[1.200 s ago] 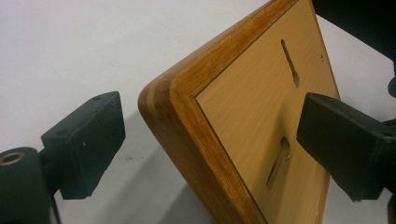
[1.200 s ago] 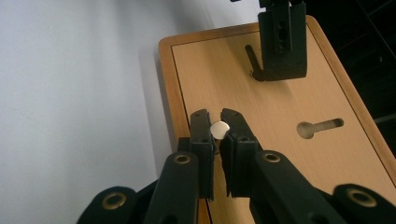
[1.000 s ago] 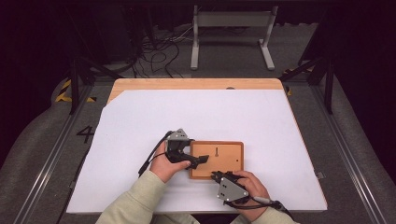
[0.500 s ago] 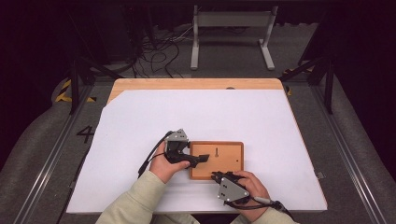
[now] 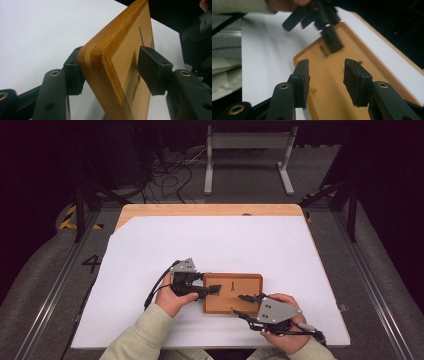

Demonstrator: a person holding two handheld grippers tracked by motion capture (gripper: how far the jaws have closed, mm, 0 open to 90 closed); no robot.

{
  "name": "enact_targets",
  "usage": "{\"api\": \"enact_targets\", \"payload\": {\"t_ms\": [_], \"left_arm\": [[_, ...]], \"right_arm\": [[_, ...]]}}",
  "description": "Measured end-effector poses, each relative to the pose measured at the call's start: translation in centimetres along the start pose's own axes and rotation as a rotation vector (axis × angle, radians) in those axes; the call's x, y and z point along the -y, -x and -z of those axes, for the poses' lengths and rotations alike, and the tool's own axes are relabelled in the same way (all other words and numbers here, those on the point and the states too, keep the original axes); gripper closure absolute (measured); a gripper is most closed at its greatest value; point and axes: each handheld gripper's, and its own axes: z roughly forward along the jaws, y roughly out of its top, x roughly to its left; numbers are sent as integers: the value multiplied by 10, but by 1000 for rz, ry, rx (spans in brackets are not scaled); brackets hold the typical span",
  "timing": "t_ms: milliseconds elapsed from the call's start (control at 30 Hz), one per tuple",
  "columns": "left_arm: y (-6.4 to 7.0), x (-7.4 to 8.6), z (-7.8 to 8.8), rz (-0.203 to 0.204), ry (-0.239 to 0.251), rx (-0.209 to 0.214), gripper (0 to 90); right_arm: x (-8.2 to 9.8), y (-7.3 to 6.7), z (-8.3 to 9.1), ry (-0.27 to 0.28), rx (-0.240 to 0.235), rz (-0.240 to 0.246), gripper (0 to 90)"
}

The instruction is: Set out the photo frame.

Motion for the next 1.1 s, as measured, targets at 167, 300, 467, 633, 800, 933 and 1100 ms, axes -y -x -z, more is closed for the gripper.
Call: {"api": "enact_targets", "payload": {"t_ms": [167,300,467,633,800,933,1100], "left_arm": [[2,0,4,-10,8,22,480],[6,-1,8,-53,-8,36,501],[10,-2,10,-78,-27,52,526],[13,-2,8,-102,-49,81,546],[16,-2,9,-117,-69,161,622],[21,-2,7,-125,-77,223,692],[22,-1,10,-122,-80,223,695]], "right_arm": [[2,16,17,17,64,-42,572],[7,31,29,42,116,-100,583],[9,40,37,67,146,-146,582],[10,40,35,65,147,-151,582],[11,42,37,75,154,-160,582],[12,44,40,83,160,-170,585],[12,45,42,89,160,-177,597]]}}
